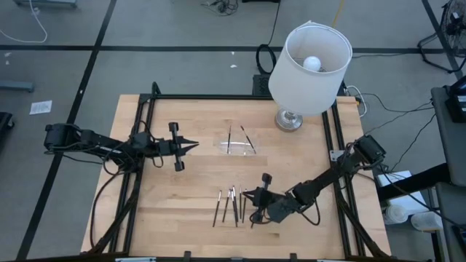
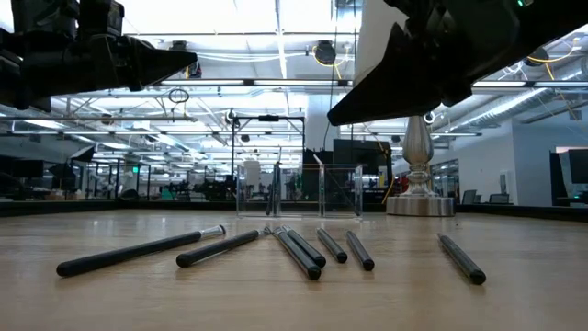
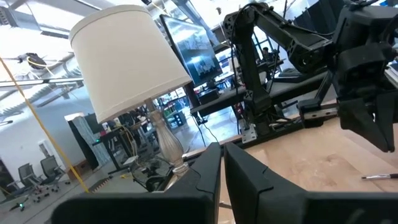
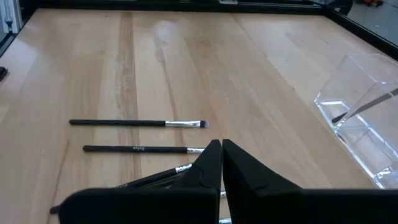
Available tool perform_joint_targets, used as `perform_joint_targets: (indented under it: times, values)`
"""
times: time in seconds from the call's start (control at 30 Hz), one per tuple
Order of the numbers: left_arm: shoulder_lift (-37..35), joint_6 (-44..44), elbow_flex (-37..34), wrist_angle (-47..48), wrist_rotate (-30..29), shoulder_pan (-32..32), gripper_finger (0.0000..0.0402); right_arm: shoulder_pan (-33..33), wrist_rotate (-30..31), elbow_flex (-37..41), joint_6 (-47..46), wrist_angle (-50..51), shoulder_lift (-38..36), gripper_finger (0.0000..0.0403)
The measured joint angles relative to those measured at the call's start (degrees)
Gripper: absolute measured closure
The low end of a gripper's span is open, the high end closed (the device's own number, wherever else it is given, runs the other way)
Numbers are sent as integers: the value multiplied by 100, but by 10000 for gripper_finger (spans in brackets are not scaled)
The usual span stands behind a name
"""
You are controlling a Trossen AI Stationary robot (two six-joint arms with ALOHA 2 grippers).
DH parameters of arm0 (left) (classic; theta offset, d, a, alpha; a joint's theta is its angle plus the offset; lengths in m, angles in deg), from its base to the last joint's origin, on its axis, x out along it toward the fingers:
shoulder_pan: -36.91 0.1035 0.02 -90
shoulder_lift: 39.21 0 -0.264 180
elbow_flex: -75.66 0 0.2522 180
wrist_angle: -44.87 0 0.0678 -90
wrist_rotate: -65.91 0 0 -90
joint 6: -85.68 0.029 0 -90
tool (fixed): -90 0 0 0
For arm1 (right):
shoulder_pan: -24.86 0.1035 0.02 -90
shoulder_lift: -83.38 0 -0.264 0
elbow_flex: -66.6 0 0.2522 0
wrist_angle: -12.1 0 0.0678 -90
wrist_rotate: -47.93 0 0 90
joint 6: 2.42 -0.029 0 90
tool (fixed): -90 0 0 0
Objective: Put items in baskets/containers
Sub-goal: Put the black liner brush transparent organizer
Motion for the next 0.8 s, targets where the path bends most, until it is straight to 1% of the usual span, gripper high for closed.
perform_joint_targets:
  times: [0.13,0.23,0.33,0.4,0.47,0.53,0.63,0.73,0.8]
  values:
    - [1,-12,0,0,-2,0,371,2,-46,0,-62,-1,0,403]
    - [1,-12,0,2,-2,0,371,2,-379,-117,-104,45,2,403]
    - [1,-7,0,0,-2,0,371,-28,-731,-547,-78,226,0,403]
    - [1,-8,2,2,-2,0,371,-28,-965,-940,-111,635,-2,403]
    - [-1,-12,2,2,-4,0,371,27,-1045,-1276,-228,1152,1,403]
    - [-1,-28,2,6,-4,0,371,108,-1084,-1489,-543,1564,64,403]
    - [0,-54,2,126,-5,0,371,274,-1497,-1543,-1345,1977,190,403]
    - [1,-44,2,232,-7,0,371,438,-1937,-1567,-2391,1923,360,403]
    - [1,-52,2,263,-19,0,371,541,-2074,-1713,-2735,1905,587,403]
